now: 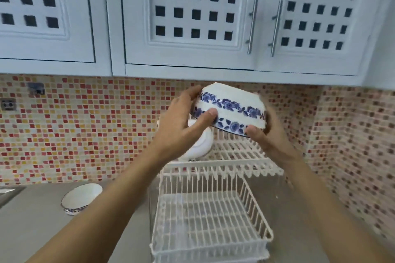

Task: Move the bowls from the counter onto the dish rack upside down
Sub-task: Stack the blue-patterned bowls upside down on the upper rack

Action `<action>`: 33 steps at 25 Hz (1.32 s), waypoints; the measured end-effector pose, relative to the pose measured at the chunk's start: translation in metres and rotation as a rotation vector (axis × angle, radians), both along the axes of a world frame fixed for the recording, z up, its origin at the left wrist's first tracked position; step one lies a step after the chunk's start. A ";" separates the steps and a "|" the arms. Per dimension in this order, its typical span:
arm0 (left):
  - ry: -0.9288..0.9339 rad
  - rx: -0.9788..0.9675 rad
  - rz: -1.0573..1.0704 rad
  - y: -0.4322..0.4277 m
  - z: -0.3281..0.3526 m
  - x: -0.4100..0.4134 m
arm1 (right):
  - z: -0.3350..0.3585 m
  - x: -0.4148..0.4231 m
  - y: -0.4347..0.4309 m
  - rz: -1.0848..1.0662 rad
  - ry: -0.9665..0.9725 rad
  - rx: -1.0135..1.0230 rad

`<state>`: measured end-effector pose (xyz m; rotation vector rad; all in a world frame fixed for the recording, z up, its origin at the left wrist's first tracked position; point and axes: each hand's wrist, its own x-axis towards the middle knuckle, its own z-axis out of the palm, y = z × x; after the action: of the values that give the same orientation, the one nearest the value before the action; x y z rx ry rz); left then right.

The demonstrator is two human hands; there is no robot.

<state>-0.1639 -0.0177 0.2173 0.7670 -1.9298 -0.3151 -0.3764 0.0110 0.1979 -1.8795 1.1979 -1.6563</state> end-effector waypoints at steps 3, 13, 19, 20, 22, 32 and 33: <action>-0.056 0.113 -0.036 -0.016 0.014 -0.059 | 0.006 -0.059 -0.024 -0.065 0.105 -0.003; -0.094 0.723 0.060 -0.114 -0.017 -0.169 | -0.009 -0.157 -0.132 -0.047 0.558 0.347; -0.170 0.849 0.098 -0.153 -0.032 -0.185 | -0.027 -0.163 -0.176 -0.135 0.854 0.374; -0.241 0.832 0.146 -0.158 -0.035 -0.185 | -0.026 -0.161 -0.179 -0.145 0.915 0.390; -0.371 0.798 0.239 -0.167 -0.042 -0.185 | -0.029 -0.156 -0.184 -0.190 1.056 0.422; -0.460 0.843 0.274 -0.194 -0.075 -0.187 | -0.038 -0.152 -0.192 -0.150 1.298 0.433; -0.457 0.837 0.282 -0.189 -0.074 -0.187 | -0.038 -0.151 -0.191 -0.136 1.307 0.426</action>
<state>-0.3512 -0.2069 0.1436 1.7622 -2.0496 -0.8540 -0.5277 -0.1795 0.1600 -2.5629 1.8901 0.0678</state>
